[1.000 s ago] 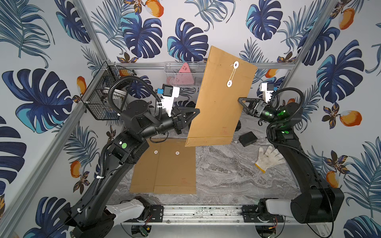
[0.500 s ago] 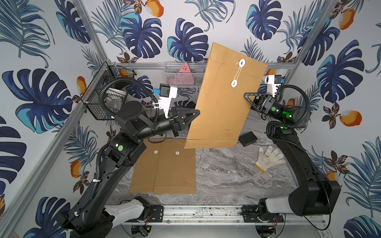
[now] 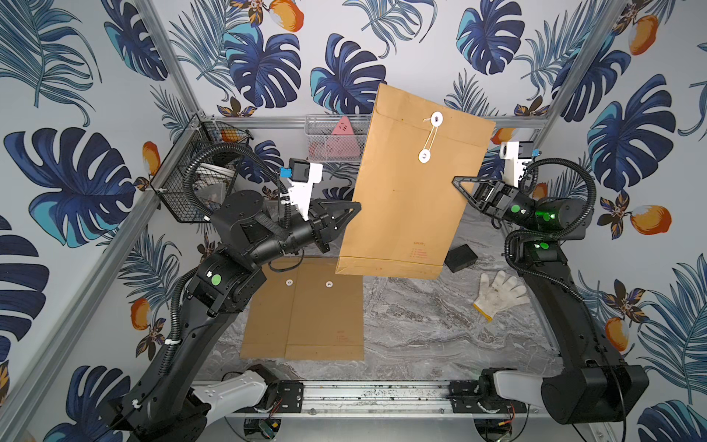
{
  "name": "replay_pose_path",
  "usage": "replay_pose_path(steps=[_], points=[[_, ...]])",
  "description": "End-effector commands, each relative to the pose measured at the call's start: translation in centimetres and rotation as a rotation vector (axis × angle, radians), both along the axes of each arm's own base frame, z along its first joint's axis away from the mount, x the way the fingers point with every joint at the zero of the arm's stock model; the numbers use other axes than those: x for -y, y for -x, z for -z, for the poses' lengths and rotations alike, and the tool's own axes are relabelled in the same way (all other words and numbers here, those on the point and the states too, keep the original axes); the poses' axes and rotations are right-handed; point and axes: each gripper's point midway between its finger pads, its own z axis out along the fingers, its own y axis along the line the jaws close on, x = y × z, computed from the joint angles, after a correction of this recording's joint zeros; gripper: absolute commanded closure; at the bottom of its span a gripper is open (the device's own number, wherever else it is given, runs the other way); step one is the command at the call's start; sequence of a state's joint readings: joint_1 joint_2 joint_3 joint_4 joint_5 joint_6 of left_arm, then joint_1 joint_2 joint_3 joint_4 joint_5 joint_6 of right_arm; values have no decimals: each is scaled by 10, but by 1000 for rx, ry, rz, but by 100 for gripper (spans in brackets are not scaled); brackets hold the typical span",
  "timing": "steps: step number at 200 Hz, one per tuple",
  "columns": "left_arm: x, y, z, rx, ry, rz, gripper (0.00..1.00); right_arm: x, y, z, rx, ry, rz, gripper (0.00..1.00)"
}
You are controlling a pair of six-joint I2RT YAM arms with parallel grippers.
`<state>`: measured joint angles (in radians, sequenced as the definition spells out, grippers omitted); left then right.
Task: Open the file bag
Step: Pick up the file bag from the file bag.
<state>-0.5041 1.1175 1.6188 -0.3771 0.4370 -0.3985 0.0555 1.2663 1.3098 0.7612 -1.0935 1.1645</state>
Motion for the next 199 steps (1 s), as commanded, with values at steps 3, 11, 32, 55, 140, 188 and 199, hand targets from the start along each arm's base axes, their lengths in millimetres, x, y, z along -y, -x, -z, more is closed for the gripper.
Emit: replay_pose_path(steps=[3,11,32,55,140,188,199], points=[[-18,-19,13,-24,-66,-157,89,-1,2,8,11,56,29,98],[-20,-23,19,-39,-83,-176,75,-1,4,11,10,76,39,100],[-20,-35,38,-85,-141,-207,41,0,11,21,8,162,82,100],[-15,-54,56,-139,-176,-189,24,9,11,37,-17,302,218,100],[3,-84,53,-102,69,144,1,-5,48,43,32,362,81,100],[9,-83,54,-90,90,198,3,-16,72,23,84,270,-74,100],[11,-78,48,-75,110,237,7,-17,75,22,84,258,-90,100]])
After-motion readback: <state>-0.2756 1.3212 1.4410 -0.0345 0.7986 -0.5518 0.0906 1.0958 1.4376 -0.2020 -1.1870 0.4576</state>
